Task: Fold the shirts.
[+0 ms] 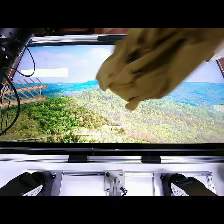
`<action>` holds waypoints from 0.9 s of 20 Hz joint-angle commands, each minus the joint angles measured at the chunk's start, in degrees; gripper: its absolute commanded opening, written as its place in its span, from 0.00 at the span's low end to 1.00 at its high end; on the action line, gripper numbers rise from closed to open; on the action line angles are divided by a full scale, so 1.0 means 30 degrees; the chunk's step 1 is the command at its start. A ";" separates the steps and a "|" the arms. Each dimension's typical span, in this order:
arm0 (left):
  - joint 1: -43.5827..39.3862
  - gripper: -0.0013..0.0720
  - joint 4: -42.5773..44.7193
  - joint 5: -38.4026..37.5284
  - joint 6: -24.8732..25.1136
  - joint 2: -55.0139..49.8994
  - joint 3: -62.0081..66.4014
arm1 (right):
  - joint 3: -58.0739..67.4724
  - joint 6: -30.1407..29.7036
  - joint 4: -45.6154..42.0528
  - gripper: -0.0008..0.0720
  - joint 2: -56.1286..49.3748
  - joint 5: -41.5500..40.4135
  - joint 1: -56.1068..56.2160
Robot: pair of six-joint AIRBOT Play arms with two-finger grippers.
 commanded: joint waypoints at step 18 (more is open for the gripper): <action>0.0015 0.96 0.0080 -0.4248 0.0532 0.0117 0.0000 | 0.0532 -0.2259 -0.0109 0.10 0.0998 0.1545 -1.8506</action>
